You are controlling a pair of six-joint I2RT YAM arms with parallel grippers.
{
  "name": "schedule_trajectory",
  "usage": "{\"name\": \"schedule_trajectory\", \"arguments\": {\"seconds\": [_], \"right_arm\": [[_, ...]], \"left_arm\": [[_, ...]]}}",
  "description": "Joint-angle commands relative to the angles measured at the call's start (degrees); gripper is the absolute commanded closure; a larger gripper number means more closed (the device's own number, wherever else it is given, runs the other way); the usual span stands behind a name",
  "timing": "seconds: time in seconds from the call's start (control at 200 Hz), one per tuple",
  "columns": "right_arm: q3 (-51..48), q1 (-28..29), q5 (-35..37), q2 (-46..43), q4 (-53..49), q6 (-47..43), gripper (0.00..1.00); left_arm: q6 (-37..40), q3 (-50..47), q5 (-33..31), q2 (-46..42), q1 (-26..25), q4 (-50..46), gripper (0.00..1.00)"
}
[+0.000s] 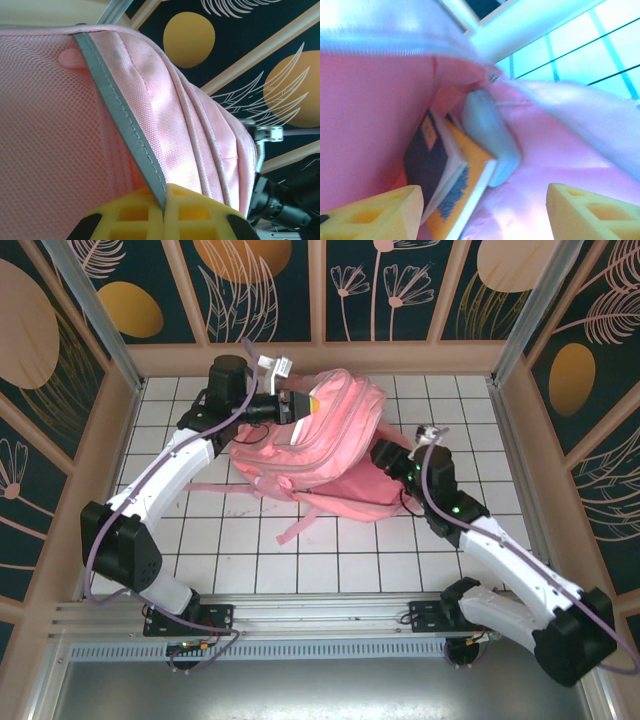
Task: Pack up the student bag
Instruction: Close the student bag at the center of the table.
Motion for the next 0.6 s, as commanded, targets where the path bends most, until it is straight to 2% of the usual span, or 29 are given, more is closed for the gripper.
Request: {"name": "schedule_trajectory", "arguments": {"seconds": [0.0,0.085,0.225,0.345,0.485,0.556,0.596], "right_arm": [[-2.24,-3.47,11.03,-4.49,-7.21,-0.01,0.39],[-2.88,-9.91,9.48,-5.20,-9.21,1.43,0.45],[-3.38,-19.11,0.75,-3.22,-8.06,3.16,0.48],[-2.12,-20.73,-3.70,1.27,-5.22,2.11,0.48],[2.19,-20.70,-10.35,10.87,-4.32,0.30,0.48],[4.40,-20.44,-12.91,15.77,-5.01,0.13,0.48],[4.95,-20.01,-13.96,18.10,-4.33,-0.47,0.48]], "left_arm": [[2.12,-3.15,-1.14,-2.42,0.47,3.36,1.00],[7.68,-4.57,-4.79,-2.53,-1.64,-2.52,1.00],[16.00,-3.72,-11.50,-0.11,-7.28,-14.12,1.00],[20.24,-6.36,-15.31,0.69,-11.27,-19.73,1.00],[23.50,-11.16,-20.40,-1.05,-12.99,-24.38,0.97],[24.10,-13.43,-23.09,-2.62,-13.15,-25.81,0.93],[23.68,-14.77,-25.13,-3.97,-13.12,-25.79,0.85]]}}
